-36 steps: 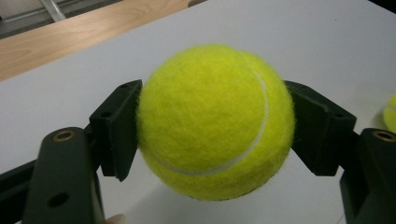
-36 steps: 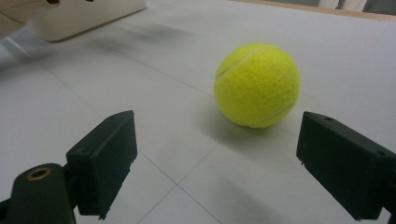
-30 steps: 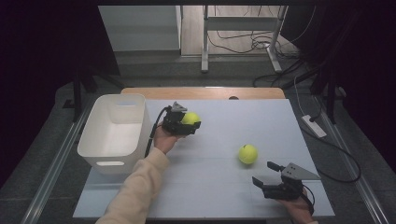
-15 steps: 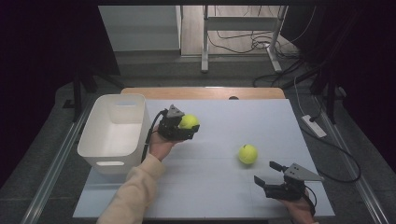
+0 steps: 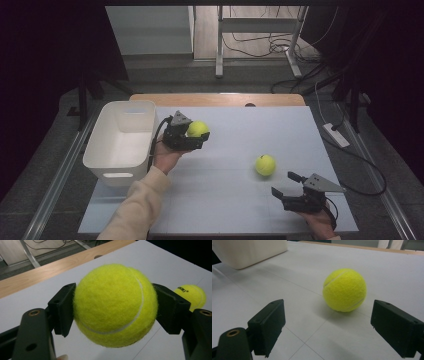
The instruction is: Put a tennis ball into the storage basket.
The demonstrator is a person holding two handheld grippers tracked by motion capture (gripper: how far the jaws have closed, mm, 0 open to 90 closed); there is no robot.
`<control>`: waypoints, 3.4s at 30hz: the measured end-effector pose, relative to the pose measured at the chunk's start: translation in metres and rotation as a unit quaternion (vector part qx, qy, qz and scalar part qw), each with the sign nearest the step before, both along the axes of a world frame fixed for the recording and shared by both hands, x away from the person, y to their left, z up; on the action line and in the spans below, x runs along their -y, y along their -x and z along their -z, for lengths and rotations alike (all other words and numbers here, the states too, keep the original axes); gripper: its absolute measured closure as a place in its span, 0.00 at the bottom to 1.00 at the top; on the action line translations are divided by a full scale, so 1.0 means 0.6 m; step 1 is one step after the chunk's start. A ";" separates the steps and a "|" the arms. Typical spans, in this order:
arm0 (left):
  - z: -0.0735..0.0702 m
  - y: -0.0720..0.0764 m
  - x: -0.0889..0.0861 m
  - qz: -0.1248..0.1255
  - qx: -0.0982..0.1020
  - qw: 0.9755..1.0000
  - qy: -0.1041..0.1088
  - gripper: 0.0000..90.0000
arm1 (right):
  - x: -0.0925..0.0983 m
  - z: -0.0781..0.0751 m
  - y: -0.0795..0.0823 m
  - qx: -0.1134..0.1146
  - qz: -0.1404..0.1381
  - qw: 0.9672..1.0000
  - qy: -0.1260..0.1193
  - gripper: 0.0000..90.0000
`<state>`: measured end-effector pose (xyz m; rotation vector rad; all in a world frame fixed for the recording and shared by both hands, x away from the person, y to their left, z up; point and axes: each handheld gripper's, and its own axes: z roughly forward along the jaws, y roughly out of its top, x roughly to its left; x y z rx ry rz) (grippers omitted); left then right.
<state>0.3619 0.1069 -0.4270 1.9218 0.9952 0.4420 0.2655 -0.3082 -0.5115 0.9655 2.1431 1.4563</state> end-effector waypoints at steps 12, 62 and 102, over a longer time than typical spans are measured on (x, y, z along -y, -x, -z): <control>-0.017 0.011 -0.011 -0.001 0.014 1.000 -0.001 0.30 | 0.000 0.002 -0.001 0.000 0.003 1.000 0.006 0.14; -0.101 0.046 -0.051 -0.011 0.065 0.998 0.025 0.30 | 0.006 0.003 -0.002 0.000 0.010 1.000 0.009 0.14; -0.134 0.052 -0.121 -0.054 0.080 0.995 0.030 0.30 | 0.007 0.003 0.000 -0.001 0.011 1.000 0.008 0.14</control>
